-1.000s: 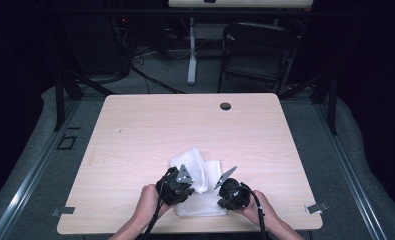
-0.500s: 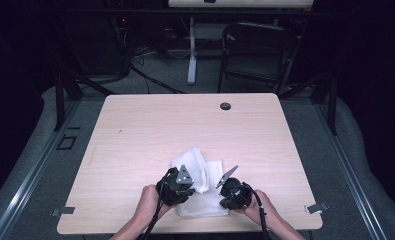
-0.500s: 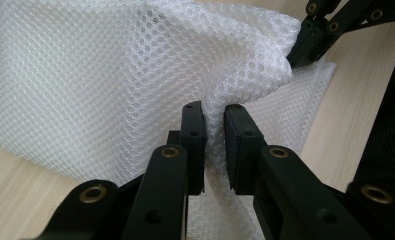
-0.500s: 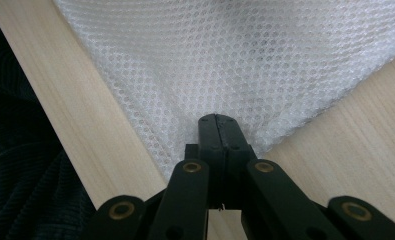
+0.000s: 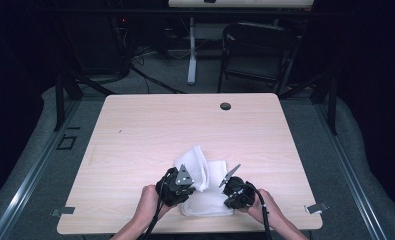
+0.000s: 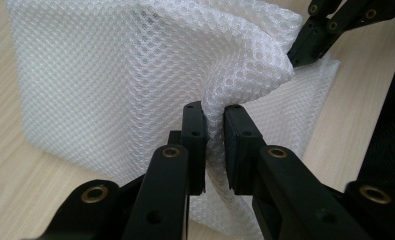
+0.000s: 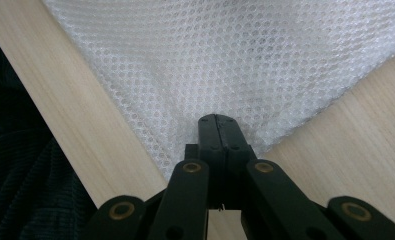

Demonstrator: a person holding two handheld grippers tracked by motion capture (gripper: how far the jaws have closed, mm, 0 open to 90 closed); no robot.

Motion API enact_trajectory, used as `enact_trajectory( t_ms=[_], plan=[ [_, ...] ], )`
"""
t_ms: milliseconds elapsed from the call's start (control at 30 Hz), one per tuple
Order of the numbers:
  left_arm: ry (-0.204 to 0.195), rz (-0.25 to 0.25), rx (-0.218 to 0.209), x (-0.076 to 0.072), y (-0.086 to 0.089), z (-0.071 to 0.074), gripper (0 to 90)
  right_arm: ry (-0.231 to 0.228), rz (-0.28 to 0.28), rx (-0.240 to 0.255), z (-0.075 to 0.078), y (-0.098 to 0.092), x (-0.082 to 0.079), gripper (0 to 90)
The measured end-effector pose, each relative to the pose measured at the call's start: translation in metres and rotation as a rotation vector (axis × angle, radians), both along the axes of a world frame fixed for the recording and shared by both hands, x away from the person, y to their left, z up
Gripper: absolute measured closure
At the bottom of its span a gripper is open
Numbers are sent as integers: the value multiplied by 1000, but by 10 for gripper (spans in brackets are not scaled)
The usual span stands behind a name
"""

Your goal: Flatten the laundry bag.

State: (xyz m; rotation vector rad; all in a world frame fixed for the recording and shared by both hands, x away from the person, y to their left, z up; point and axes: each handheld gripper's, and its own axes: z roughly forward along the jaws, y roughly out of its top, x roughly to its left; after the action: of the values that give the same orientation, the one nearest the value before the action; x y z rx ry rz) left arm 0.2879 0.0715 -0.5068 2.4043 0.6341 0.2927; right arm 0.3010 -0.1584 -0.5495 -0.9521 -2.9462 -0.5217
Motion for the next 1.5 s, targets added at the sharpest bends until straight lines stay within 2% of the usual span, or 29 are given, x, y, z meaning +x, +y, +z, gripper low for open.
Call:
enact_trajectory(
  t_ms=[133, 167, 300, 400, 600, 667, 767, 867, 900, 933, 967, 1000, 1133, 1233, 1367, 1400, 1500],
  plan=[
    [-2, 18, -8, 0, 3, 0, 815, 9, -4, -12, 1, -3, 1, 900],
    [6, 25, -10, 1, 4, 0, 818, 0, -20, -7, 0, -4, 0, 900],
    [26, 41, -16, 2, 8, 0, 820, 7, -25, -19, 1, -7, 1, 900],
    [63, 57, -17, 4, 12, -2, 826, 10, -32, -35, 2, -11, 2, 900],
    [70, 67, -23, 5, 13, -5, 832, 16, -49, -39, 2, -17, 4, 900],
    [70, 64, -22, 6, 13, -5, 832, 18, -47, -28, 2, -17, 4, 900],
    [73, 62, -17, 6, 11, -7, 833, -46, -47, 51, 12, -16, 2, 900],
    [81, 54, -12, 7, 11, -7, 833, -61, -34, 70, 14, -10, 2, 900],
    [83, 53, -14, 7, 11, -8, 833, -62, -30, 60, 13, -6, 1, 900],
    [78, 58, -13, 7, 12, -8, 833, -42, -2, 30, 7, 1, 2, 900],
    [78, 58, -13, 7, 12, -8, 832, -42, -2, 30, 7, 1, 2, 900],
    [88, 55, -14, 7, 14, -7, 831, -44, 13, -18, 1, 5, 1, 900],
    [92, 66, -22, 7, 17, -8, 831, -44, -1, -18, 0, 4, 0, 900],
    [115, 74, -26, 7, 23, -7, 831, -38, -5, -25, 0, 2, 0, 900],
    [122, 89, -39, 8, 27, -8, 830, -31, -14, -29, 1, -1, 1, 900],
    [134, 94, -46, 8, 29, -9, 831, -24, -30, -17, 0, -3, 2, 900],
    [144, 100, -46, 9, 30, -11, 830, -18, -37, -31, 1, -8, 3, 900]
  ],
)
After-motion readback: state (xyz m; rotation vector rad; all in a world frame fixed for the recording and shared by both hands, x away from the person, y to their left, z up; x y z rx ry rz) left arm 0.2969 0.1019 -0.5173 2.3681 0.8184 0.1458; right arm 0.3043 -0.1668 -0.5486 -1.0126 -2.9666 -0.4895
